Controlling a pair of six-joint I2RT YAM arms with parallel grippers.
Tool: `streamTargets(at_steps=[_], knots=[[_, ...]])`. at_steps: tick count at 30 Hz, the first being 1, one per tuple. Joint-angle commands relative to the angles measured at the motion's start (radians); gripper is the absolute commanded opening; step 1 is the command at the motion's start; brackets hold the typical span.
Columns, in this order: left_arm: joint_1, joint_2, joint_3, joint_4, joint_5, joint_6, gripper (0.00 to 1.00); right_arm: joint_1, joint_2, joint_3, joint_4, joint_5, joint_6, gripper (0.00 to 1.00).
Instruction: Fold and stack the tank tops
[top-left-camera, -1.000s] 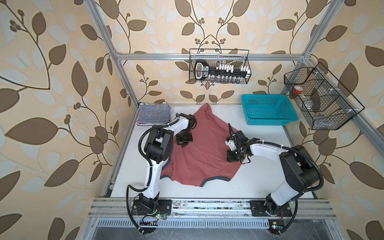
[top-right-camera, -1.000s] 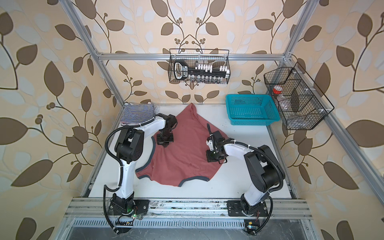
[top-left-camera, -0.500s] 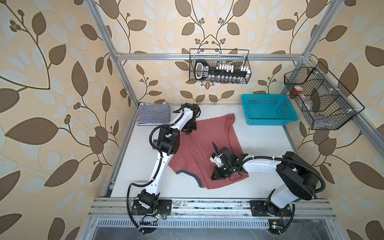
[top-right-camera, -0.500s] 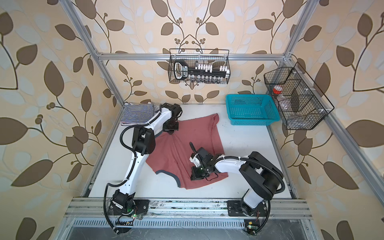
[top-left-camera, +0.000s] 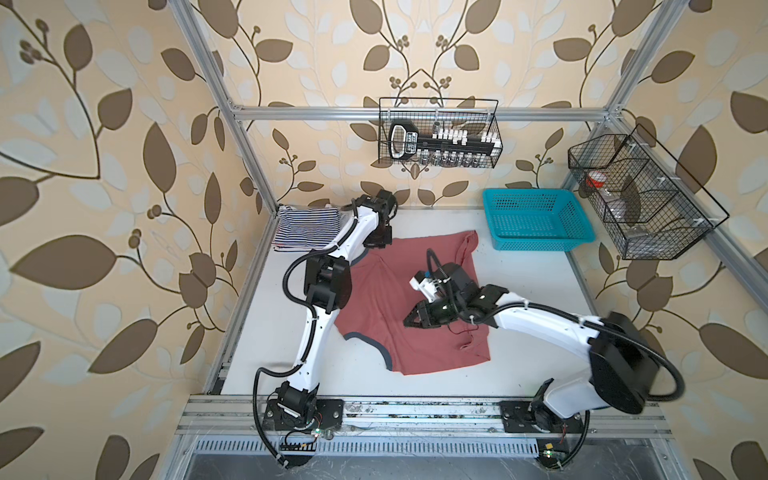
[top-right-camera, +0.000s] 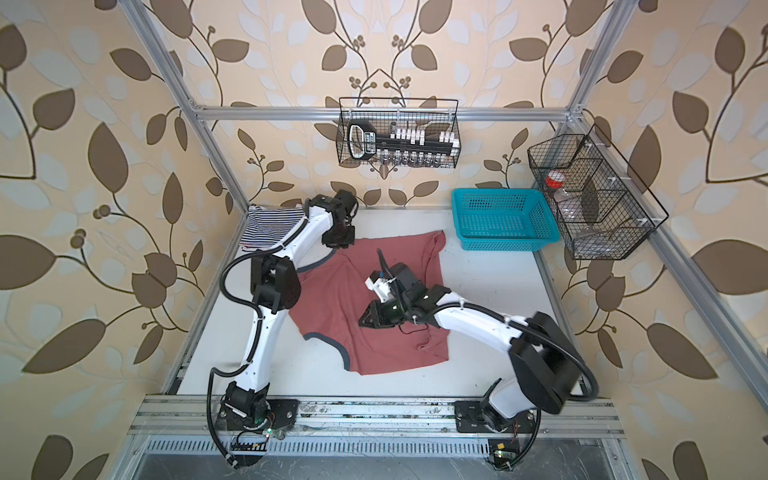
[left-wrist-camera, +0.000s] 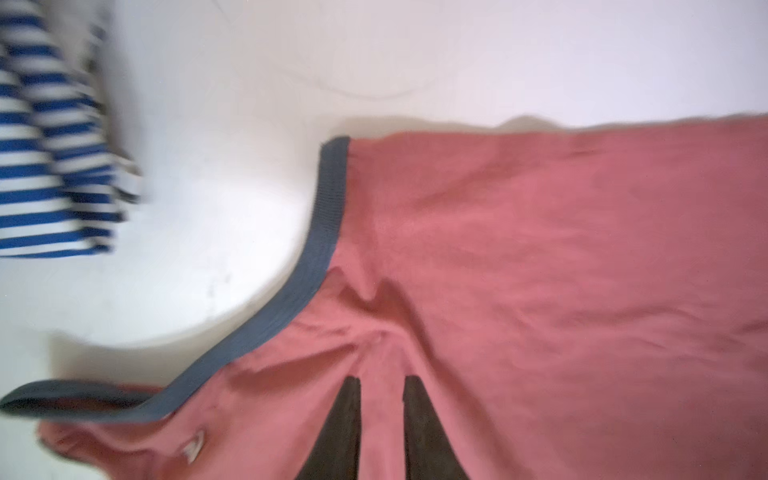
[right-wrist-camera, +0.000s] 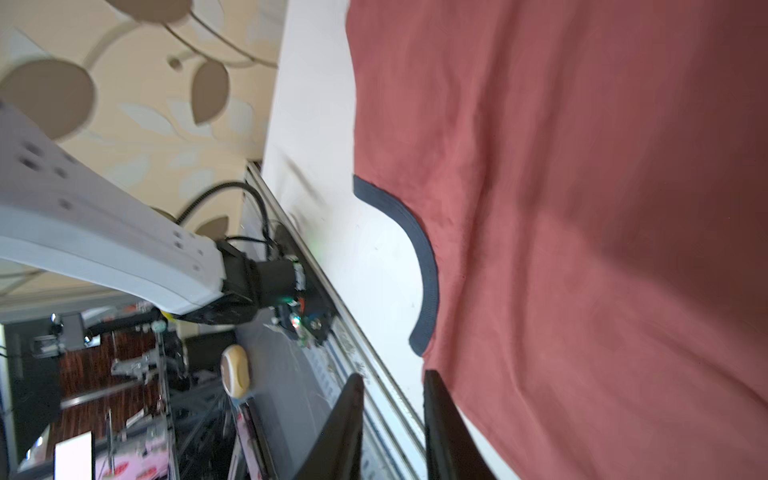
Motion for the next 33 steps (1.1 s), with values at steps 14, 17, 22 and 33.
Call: streamTargets(at_steps=[14, 17, 22, 33], knots=[[-0.215, -0.416, -0.835, 0.113, 0.02, -0.184, 0.1, -0.125, -0.252, -0.161, -0.568, 0.351, -0.154, 0.47], [-0.225, -0.414, -0.918, 0.156, 0.028, -0.203, 0.1, -0.105, -0.233, -0.172, -0.562, 0.371, -0.144, 0.48], [-0.225, -0.401, -1.003, 0.193, 0.032, -0.226, 0.1, -0.096, -0.175, -0.191, -0.518, 0.382, -0.134, 0.5], [-0.226, -0.358, -1.089, 0.242, 0.021, -0.242, 0.1, -0.091, -0.021, -0.194, -0.431, 0.435, -0.115, 0.44]])
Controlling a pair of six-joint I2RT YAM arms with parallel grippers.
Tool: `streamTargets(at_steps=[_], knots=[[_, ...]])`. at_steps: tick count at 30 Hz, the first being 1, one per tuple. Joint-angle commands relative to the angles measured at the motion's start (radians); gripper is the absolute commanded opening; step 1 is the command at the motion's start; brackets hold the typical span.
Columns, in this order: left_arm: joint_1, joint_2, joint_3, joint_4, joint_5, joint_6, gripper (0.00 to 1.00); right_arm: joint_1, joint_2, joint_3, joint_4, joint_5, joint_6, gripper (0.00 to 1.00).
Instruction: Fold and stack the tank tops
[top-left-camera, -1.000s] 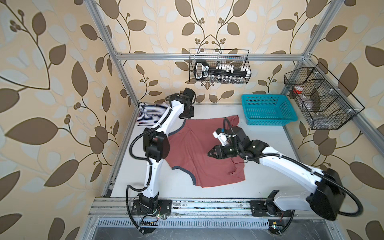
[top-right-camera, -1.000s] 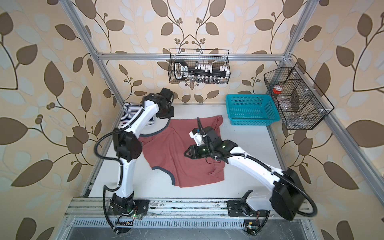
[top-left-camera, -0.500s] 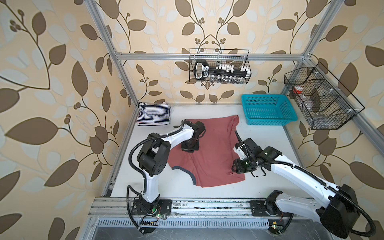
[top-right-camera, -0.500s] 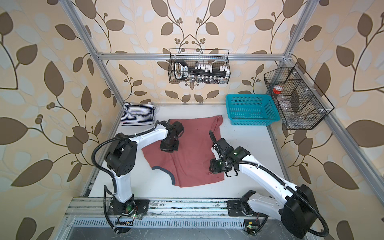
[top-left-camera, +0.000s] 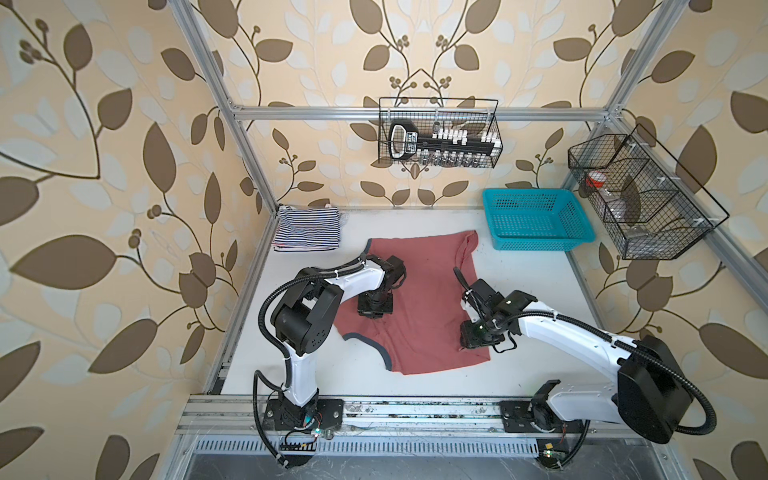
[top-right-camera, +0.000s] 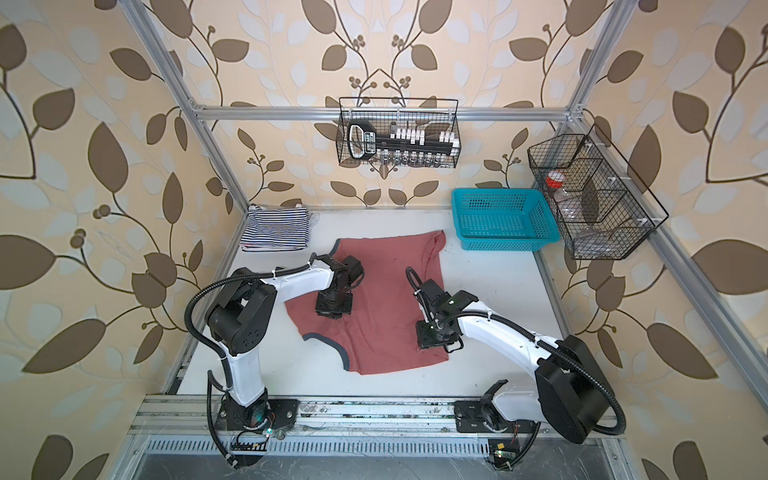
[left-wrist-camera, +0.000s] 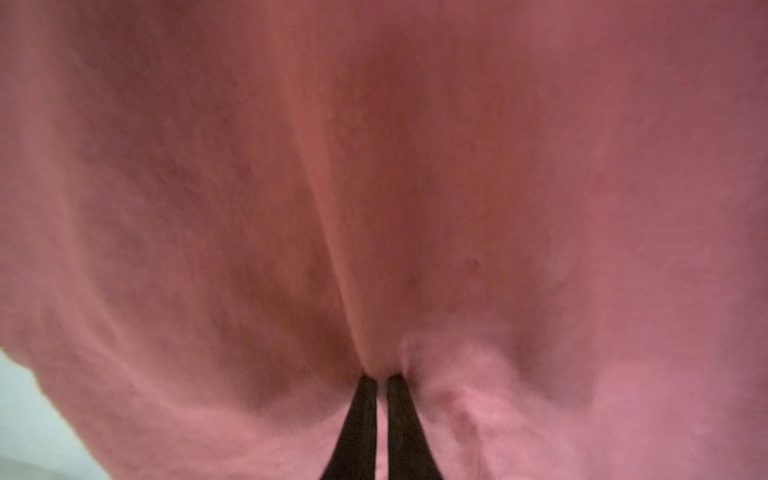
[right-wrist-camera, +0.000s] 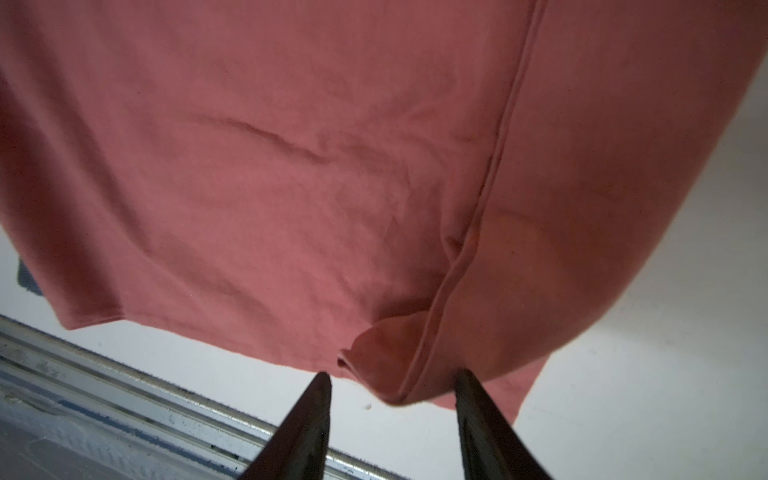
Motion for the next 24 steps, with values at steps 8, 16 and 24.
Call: streamTargets(at_steps=[8, 16, 24], knots=[[0.003, 0.052, -0.074, 0.021, -0.011, -0.02, 0.09, 0.007, 0.098, -0.017, 0.032, 0.068, 0.017, 0.18], [0.025, 0.057, -0.071, -0.026, -0.093, -0.026, 0.09, -0.004, 0.051, 0.001, -0.074, 0.174, 0.008, 0.0], [0.115, 0.042, -0.114, -0.039, -0.12, -0.029, 0.09, -0.131, -0.217, -0.006, -0.305, 0.264, 0.042, 0.0]])
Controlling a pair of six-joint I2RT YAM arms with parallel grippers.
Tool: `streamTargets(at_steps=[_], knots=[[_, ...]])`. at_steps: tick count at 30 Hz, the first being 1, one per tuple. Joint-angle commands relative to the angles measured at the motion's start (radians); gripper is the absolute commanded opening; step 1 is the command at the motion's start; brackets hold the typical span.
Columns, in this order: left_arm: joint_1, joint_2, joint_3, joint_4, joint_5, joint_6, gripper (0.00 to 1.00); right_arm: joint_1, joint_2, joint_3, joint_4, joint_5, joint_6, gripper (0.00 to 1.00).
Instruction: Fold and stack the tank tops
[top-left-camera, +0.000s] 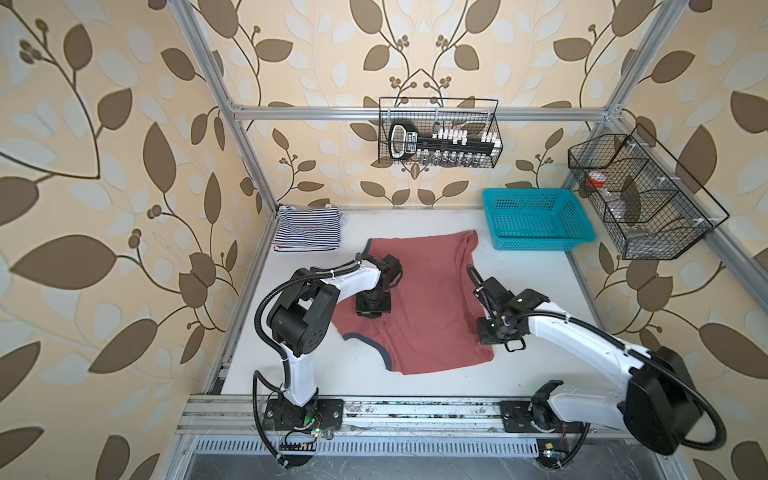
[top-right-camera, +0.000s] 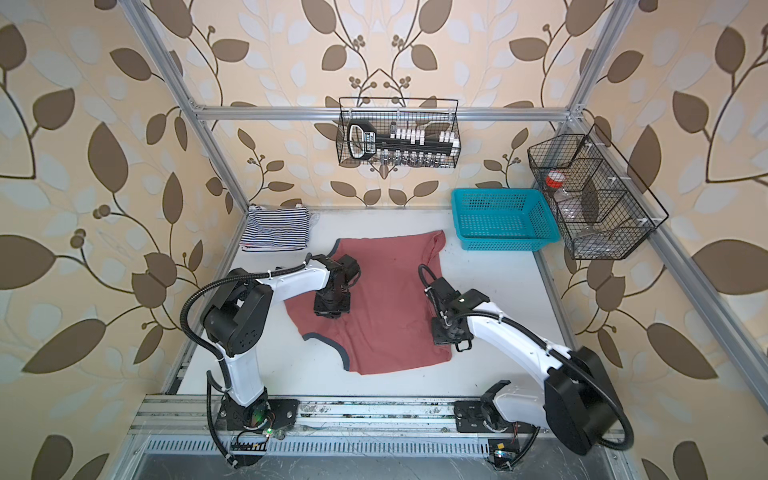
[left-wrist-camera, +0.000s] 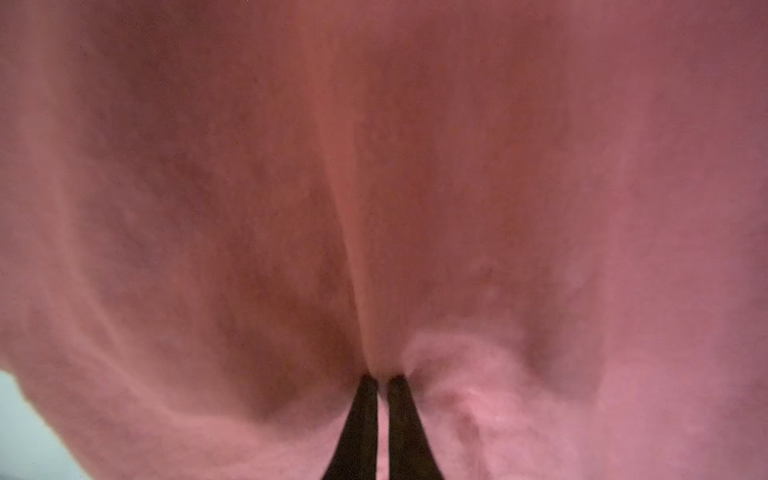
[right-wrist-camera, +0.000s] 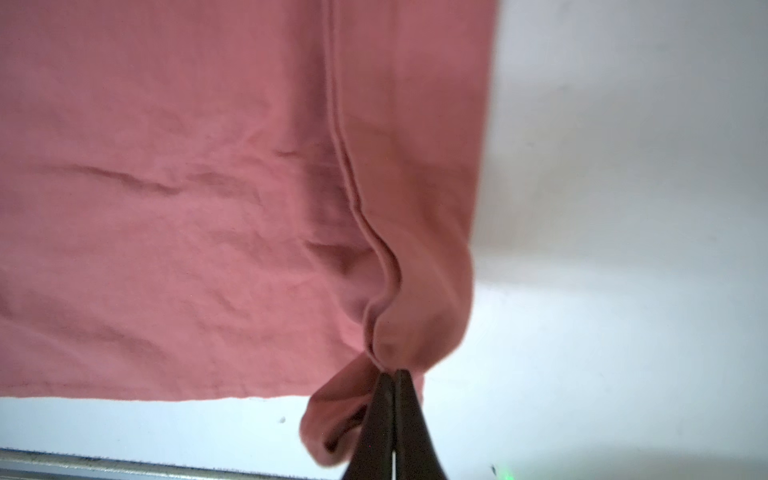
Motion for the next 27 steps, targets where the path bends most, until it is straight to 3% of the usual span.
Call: streamTargets(at_steps=[1, 9, 13, 14, 16, 19, 22, 27], knots=[[0.074, 0.067, -0.082, -0.069, -0.162, -0.017, 0.1, -0.026, -0.077, 0.006, -0.169, 0.066, 0.031, 0.0], [0.103, 0.089, -0.061, -0.079, -0.173, -0.013, 0.1, -0.062, -0.148, 0.035, -0.306, 0.166, 0.095, 0.0], [0.114, 0.083, -0.056, -0.104, -0.218, -0.02, 0.11, -0.073, -0.106, 0.037, -0.372, 0.178, 0.109, 0.01], [0.113, 0.084, -0.053, -0.107, -0.212, -0.02, 0.11, -0.07, -0.092, 0.042, -0.386, 0.166, 0.112, 0.15], [0.112, 0.076, -0.054, -0.106, -0.181, -0.014, 0.12, -0.05, -0.088, 0.05, -0.378, 0.158, 0.116, 0.33], [0.099, 0.041, -0.046, -0.121, -0.171, -0.014, 0.12, -0.049, -0.099, 0.089, -0.375, 0.167, 0.115, 0.42], [0.078, -0.008, -0.011, -0.147, -0.154, -0.01, 0.14, -0.041, -0.103, 0.172, -0.334, 0.169, 0.1, 0.43], [0.039, -0.069, 0.11, -0.174, -0.108, 0.006, 0.17, -0.024, -0.011, 0.261, -0.04, 0.004, 0.015, 0.33]])
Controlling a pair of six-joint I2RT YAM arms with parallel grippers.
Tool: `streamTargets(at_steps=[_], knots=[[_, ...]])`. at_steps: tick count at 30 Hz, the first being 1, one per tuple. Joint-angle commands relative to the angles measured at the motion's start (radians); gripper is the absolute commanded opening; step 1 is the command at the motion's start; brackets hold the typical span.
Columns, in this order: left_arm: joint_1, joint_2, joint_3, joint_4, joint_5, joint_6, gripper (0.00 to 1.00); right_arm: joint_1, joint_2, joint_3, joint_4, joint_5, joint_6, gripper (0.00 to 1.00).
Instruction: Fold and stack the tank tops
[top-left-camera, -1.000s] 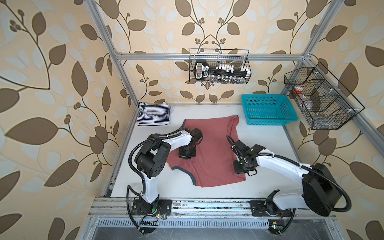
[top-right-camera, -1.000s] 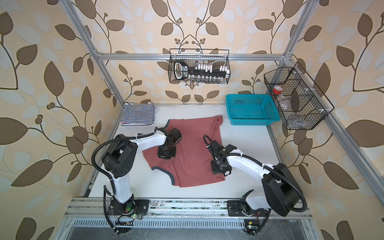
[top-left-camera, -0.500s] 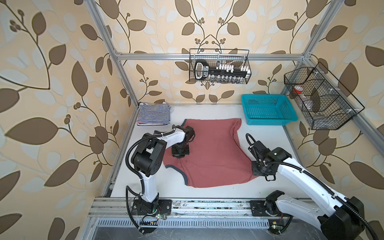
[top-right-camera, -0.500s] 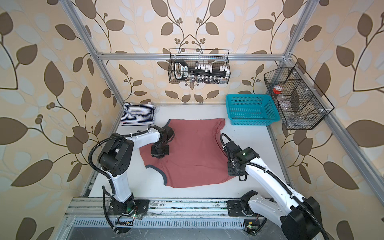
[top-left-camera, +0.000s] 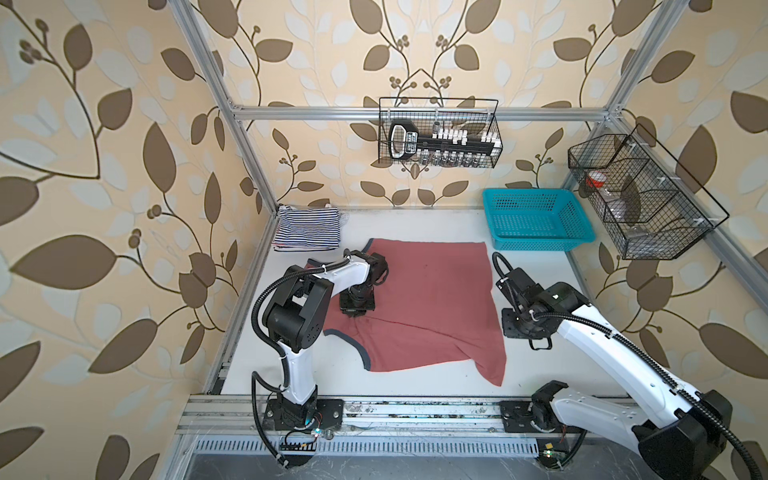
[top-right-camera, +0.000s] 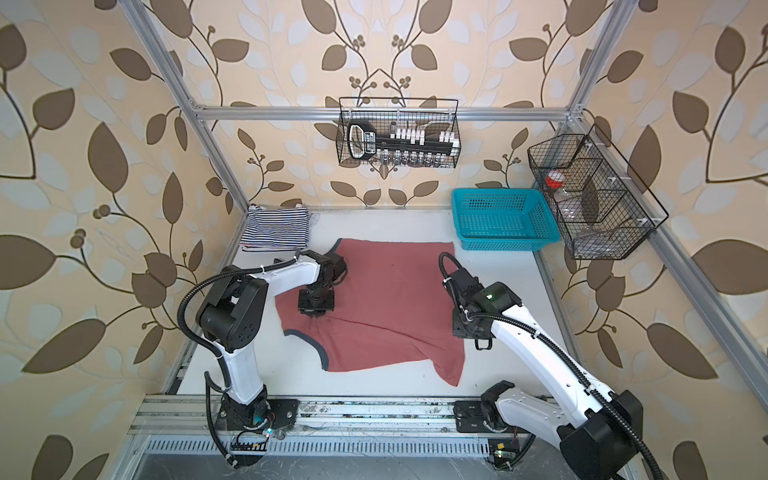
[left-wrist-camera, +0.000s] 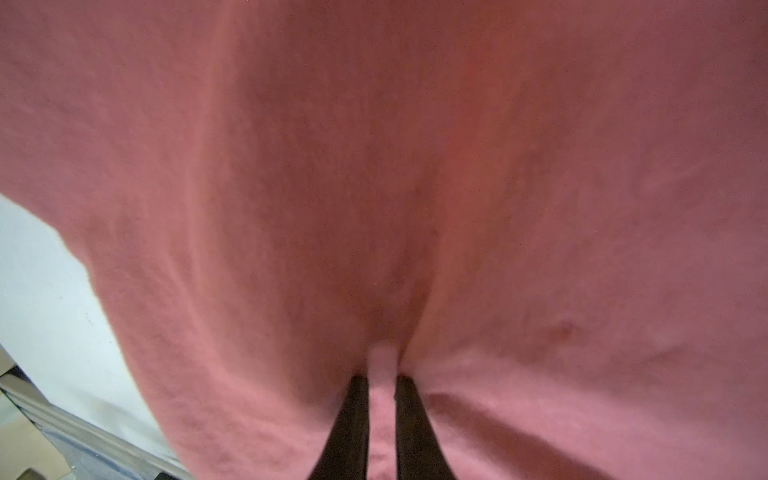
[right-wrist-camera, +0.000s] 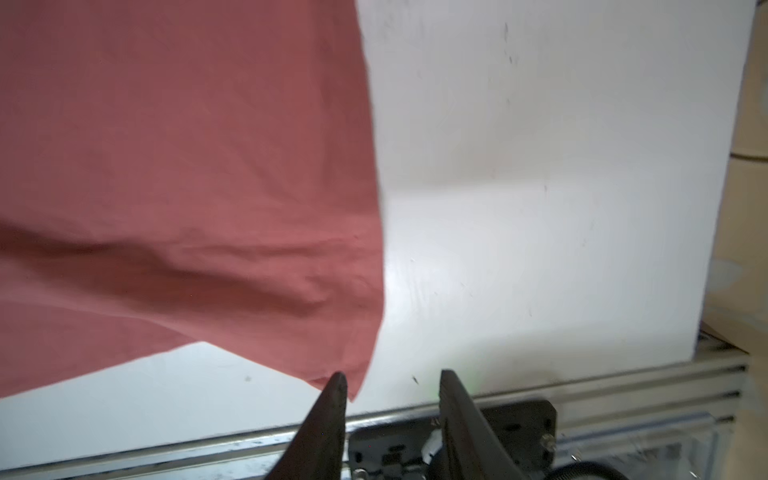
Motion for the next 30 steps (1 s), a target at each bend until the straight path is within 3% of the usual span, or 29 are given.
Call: streamTargets(at_steps=[1, 7, 15, 20, 25, 30], knots=[[-0.023, -0.071, 0.1, -0.047, 0.024, 0.006, 0.17, 0.009, 0.095, 0.056, 0.216, -0.119, -0.064, 0.32], [-0.012, 0.052, 0.282, -0.106, -0.035, 0.054, 0.19, -0.023, 0.396, 0.171, 0.375, -0.285, -0.164, 0.32], [0.005, 0.268, 0.457, -0.13, 0.008, 0.079, 0.19, -0.12, 0.745, 0.258, 0.472, -0.437, -0.228, 0.25], [0.02, 0.38, 0.549, -0.151, 0.02, 0.096, 0.19, -0.168, 0.883, 0.324, 0.468, -0.455, -0.242, 0.21], [0.028, 0.447, 0.628, -0.157, 0.029, 0.116, 0.2, -0.198, 0.99, 0.431, 0.392, -0.34, -0.257, 0.21], [0.028, 0.455, 0.712, -0.176, 0.022, 0.125, 0.23, -0.22, 1.068, 0.518, 0.369, -0.332, -0.262, 0.19]])
